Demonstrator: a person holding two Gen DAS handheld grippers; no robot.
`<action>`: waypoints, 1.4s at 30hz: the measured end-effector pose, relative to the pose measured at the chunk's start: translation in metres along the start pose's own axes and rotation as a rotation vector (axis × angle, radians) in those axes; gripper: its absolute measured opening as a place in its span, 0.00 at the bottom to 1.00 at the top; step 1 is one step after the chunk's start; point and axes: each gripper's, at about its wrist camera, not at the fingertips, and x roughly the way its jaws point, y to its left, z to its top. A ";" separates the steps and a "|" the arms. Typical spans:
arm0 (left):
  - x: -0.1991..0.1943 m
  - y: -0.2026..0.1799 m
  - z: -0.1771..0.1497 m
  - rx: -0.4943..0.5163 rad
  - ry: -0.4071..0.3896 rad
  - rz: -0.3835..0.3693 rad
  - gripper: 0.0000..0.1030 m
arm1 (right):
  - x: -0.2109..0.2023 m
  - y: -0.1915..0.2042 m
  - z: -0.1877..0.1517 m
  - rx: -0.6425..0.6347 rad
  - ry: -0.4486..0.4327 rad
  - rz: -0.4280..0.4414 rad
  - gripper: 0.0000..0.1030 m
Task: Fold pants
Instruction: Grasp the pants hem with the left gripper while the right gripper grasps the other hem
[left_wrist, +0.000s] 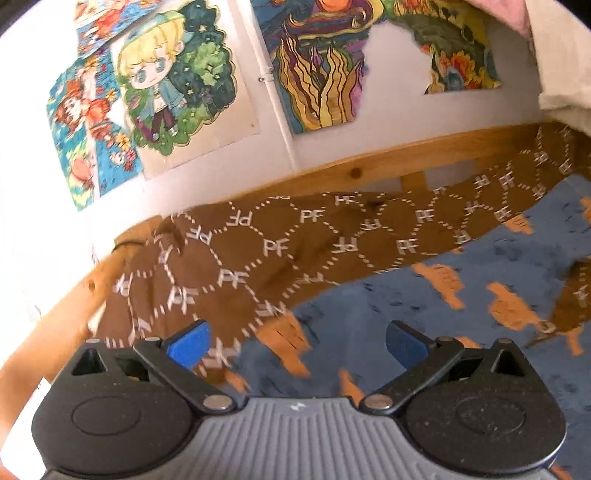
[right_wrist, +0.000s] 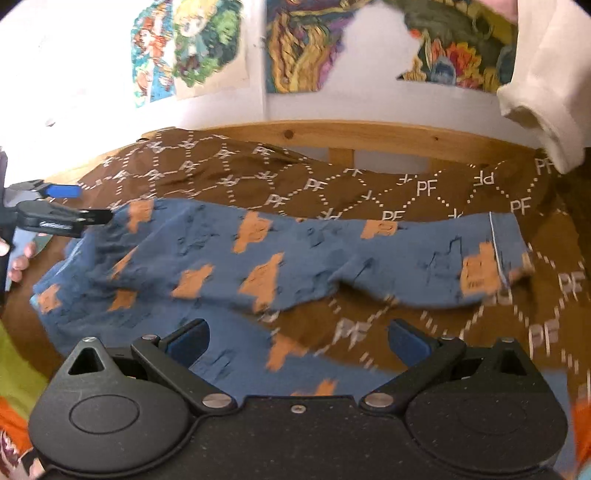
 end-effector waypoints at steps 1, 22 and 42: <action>0.011 0.004 0.005 0.008 0.010 -0.004 1.00 | 0.009 -0.009 0.010 -0.008 0.002 0.003 1.00; 0.129 0.049 0.031 0.112 0.282 -0.338 0.76 | 0.254 -0.048 0.156 -0.376 0.390 0.260 0.57; 0.134 0.033 0.032 0.252 0.363 -0.375 0.03 | 0.274 -0.017 0.155 -0.554 0.560 0.285 0.35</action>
